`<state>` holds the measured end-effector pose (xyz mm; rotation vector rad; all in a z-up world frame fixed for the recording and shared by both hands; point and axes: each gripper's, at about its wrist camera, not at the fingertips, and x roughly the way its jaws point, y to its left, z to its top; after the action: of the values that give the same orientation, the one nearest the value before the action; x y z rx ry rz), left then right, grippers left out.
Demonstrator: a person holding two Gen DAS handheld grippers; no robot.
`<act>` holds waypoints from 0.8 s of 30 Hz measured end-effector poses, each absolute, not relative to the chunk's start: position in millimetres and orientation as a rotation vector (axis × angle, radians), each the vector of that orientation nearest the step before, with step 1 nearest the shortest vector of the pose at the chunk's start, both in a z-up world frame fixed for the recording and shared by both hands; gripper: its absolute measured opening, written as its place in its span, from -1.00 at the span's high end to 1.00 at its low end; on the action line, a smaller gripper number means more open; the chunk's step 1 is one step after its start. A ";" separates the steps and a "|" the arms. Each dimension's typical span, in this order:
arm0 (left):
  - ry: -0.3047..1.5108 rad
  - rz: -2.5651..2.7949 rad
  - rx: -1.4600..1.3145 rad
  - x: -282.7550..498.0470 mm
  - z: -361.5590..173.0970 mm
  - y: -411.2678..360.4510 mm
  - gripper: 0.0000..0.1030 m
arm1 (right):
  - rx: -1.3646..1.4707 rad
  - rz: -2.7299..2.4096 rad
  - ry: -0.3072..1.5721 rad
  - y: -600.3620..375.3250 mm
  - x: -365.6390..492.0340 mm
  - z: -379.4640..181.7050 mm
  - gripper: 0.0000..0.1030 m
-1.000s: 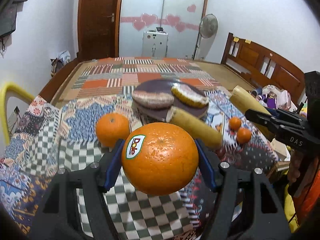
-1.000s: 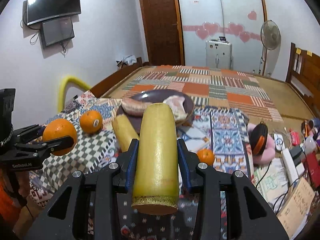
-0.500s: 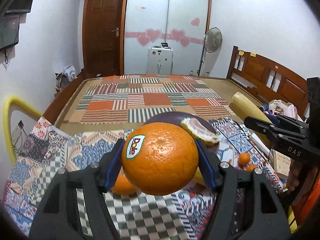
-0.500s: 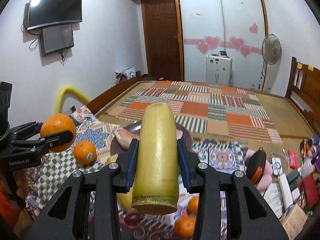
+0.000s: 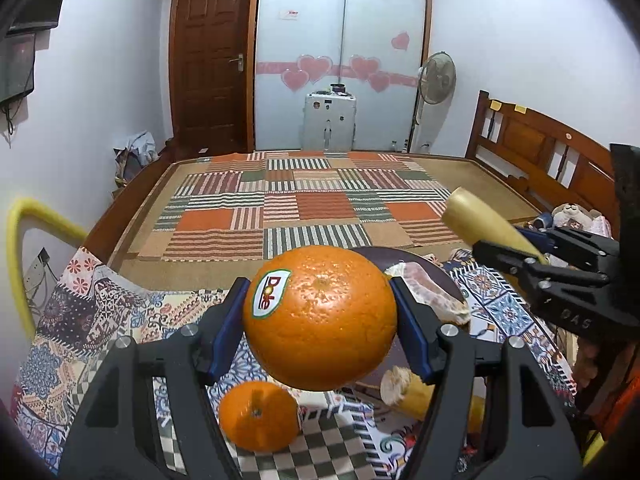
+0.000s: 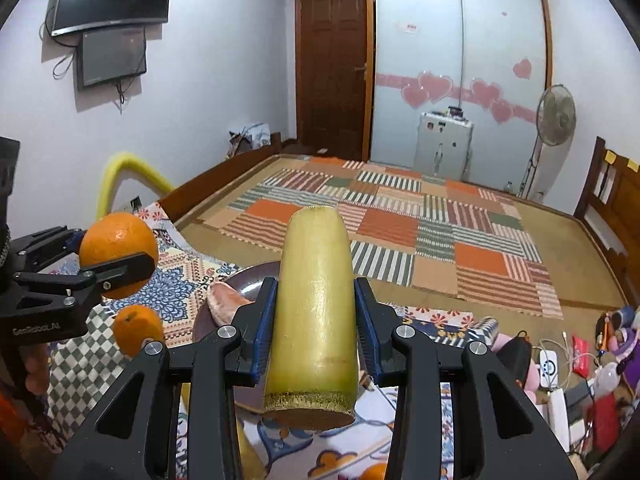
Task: Organize fruits
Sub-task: 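Lift and carry the orange toward the plate with the left tool while the right tool carries the gourd, then lower the orange onto the plate with the left tool while the right tool lowers the gourd beside it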
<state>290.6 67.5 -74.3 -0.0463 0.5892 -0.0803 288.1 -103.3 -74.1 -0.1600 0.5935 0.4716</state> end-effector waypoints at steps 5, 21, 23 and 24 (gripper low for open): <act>0.604 -0.085 -0.048 304.6 -74.9 69.3 -0.32 | -0.196 0.479 0.655 -93.5 308.6 -82.8 0.33; 0.704 -0.075 0.016 357.3 -95.3 63.5 -0.32 | -0.336 0.529 0.860 -58.8 344.9 -124.0 0.33; 0.728 -0.082 0.006 365.1 -98.6 62.4 -0.32 | -0.342 0.533 0.874 -56.5 345.6 -127.6 0.33; 0.738 -0.081 0.004 368.9 -100.1 61.6 -0.32 | -0.344 0.533 0.878 -55.5 346.6 -128.9 0.33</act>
<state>368.9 61.6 -100.1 0.0039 0.7383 -0.0806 346.6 -55.5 -128.9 -0.3439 0.8780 0.5328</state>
